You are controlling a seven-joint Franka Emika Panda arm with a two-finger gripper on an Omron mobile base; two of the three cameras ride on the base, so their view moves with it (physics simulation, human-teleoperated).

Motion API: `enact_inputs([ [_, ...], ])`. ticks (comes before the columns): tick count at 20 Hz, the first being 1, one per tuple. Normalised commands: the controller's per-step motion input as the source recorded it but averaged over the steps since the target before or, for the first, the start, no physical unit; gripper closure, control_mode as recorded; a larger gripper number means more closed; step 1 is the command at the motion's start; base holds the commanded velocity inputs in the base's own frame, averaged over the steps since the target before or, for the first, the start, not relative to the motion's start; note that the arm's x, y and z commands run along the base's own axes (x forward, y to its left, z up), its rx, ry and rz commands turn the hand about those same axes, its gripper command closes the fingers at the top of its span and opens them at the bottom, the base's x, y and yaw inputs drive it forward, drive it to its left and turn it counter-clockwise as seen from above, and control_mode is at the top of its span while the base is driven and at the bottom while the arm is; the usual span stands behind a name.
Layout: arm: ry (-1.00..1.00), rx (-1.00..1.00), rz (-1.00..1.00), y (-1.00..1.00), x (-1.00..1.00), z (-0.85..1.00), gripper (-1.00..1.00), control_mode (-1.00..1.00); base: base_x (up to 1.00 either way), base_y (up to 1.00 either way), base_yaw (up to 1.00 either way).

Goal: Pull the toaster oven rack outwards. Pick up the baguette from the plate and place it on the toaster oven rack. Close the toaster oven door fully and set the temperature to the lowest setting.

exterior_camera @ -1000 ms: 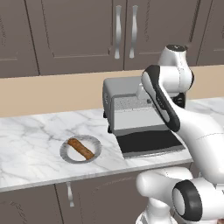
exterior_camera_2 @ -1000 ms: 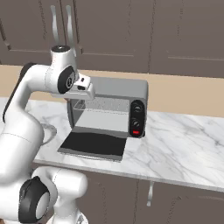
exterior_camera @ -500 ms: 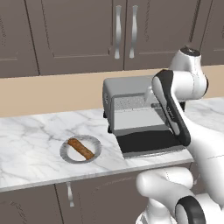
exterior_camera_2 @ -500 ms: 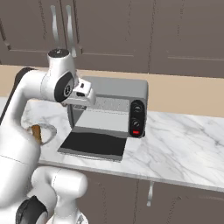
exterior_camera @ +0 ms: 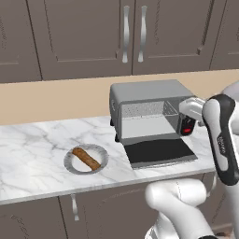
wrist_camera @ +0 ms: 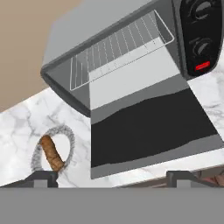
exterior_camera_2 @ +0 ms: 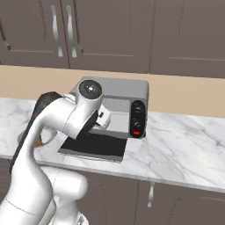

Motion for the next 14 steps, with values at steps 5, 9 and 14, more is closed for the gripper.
enact_inputs([
  [5, -0.27, 0.48, -0.03, -0.32, -0.04, -0.36, -1.0, -1.0, 0.0, 0.0, 0.0],
  [9, -0.18, 0.2, -0.04, -0.06, 0.25, -0.27, -1.0, -1.0, 0.0, 0.0, 0.0],
  [14, 0.11, 0.07, 0.05, 0.0, 0.67, -0.12, -1.0, -1.0, 0.0, 0.0, 0.0],
])
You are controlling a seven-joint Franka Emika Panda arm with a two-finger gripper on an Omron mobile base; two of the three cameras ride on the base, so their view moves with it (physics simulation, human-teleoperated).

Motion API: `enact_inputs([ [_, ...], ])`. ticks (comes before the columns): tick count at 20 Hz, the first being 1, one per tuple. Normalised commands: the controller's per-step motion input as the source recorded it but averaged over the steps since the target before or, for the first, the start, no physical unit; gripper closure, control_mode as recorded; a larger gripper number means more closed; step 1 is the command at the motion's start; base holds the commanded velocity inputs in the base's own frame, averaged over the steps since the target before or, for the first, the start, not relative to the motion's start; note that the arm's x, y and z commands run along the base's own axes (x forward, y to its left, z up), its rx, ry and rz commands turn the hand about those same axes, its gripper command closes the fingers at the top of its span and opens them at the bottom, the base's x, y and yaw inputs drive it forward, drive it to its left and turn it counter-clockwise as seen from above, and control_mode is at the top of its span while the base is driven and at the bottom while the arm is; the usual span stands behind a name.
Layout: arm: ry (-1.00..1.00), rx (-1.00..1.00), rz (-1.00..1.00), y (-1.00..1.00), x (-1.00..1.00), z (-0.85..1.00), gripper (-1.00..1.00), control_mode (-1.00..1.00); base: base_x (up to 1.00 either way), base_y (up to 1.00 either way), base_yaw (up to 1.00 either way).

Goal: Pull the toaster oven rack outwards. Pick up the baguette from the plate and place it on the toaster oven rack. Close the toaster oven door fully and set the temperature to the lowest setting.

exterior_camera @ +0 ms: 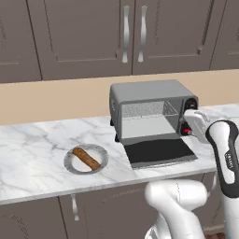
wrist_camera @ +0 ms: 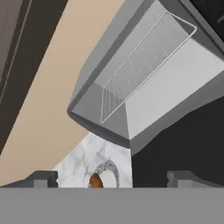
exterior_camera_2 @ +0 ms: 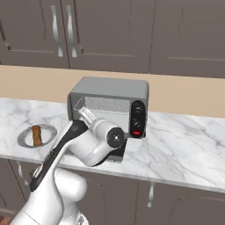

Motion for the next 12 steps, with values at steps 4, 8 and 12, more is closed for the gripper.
enact_inputs([
  [4, 0.13, 0.05, 0.12, -0.01, 0.48, -0.07, -1.0, -1.0, 0.0, 0.0, 0.0],
  [8, 0.07, 0.07, 0.19, -0.07, 0.46, -0.16, -1.0, -1.0, 0.0, 0.0, 0.0],
  [12, -0.12, 0.23, 0.18, -0.34, 0.23, -0.37, -1.0, -1.0, 0.0, 0.0, 0.0],
])
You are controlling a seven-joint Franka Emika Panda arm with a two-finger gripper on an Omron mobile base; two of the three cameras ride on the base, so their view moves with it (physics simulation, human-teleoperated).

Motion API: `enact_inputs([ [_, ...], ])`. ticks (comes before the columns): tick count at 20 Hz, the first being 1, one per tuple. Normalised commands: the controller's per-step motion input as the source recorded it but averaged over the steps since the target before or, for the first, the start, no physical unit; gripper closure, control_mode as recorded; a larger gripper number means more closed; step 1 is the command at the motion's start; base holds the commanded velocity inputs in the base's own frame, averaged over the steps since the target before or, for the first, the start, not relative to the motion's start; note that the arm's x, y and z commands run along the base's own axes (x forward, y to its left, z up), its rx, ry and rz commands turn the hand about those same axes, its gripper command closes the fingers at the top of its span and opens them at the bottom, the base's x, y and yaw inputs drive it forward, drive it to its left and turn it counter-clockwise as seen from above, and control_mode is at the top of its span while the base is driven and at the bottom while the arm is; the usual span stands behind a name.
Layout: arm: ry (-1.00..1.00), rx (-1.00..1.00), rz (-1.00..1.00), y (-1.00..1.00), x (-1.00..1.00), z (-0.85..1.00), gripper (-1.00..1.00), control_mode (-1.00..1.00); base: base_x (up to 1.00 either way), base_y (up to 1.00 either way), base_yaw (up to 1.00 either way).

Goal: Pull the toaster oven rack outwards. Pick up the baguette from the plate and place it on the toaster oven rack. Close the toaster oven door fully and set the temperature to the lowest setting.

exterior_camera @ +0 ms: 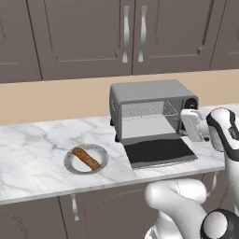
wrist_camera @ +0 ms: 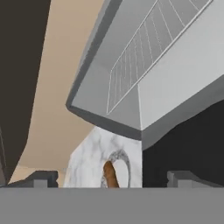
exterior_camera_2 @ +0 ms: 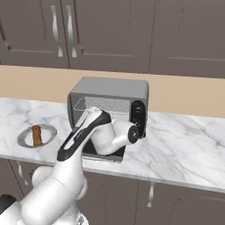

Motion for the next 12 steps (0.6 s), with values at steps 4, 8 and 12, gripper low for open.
enact_inputs([
  [4, -0.02, 0.18, 0.06, -0.1, 0.38, -0.22, -1.0, -1.0, 0.0, 0.0, 0.0],
  [8, -0.01, 0.2, 0.01, 0.0, 0.35, -0.18, -1.0, -1.0, 0.0, 0.0, 0.0],
  [12, 0.0, 0.25, 0.03, 0.0, 0.27, -0.19, -1.0, -1.0, 0.0, 0.0, 0.0],
])
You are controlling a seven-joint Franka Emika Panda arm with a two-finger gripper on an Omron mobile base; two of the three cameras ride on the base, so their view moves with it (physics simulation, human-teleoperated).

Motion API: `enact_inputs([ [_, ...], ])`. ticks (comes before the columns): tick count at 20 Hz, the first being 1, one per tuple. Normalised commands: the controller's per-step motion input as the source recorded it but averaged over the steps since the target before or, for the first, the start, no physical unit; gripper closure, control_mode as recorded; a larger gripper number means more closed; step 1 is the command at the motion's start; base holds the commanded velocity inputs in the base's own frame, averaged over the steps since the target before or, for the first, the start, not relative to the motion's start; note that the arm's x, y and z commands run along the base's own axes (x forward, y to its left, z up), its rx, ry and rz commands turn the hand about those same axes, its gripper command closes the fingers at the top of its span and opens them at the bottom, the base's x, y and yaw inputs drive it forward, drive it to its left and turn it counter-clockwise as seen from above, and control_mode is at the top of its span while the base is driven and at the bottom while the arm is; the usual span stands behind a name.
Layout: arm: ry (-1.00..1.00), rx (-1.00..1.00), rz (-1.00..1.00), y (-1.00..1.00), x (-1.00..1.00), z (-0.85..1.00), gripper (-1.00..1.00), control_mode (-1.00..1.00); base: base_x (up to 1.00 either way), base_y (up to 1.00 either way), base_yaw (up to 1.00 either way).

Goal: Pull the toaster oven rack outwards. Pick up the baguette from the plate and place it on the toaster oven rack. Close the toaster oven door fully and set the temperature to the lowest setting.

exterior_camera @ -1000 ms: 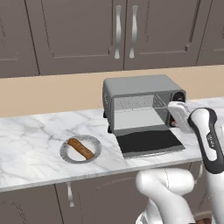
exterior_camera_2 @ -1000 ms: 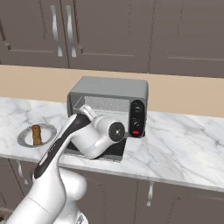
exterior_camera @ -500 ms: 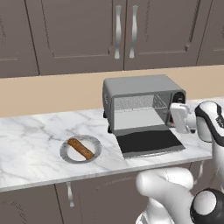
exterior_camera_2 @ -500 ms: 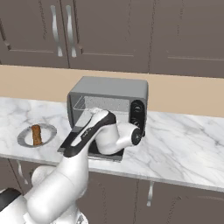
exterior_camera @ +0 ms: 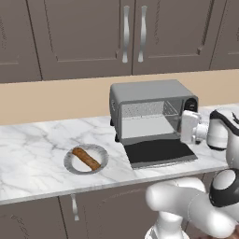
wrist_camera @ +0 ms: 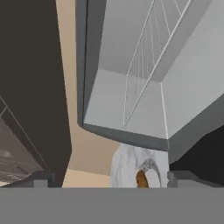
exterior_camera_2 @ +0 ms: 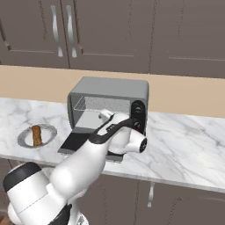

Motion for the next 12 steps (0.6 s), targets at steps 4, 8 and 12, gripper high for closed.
enact_inputs([
  [4, 0.0, 0.17, 0.01, 0.0, 0.29, -0.09, -1.0, -1.0, 0.0, 0.0, 0.0],
  [8, 0.12, 0.0, 0.0, 0.0, 0.47, 0.0, -1.0, -1.0, 0.0, 0.0, 0.0],
  [12, 0.09, 0.0, 0.0, 0.0, 0.35, 0.0, -1.0, -1.0, 0.0, 0.0, 0.0],
])
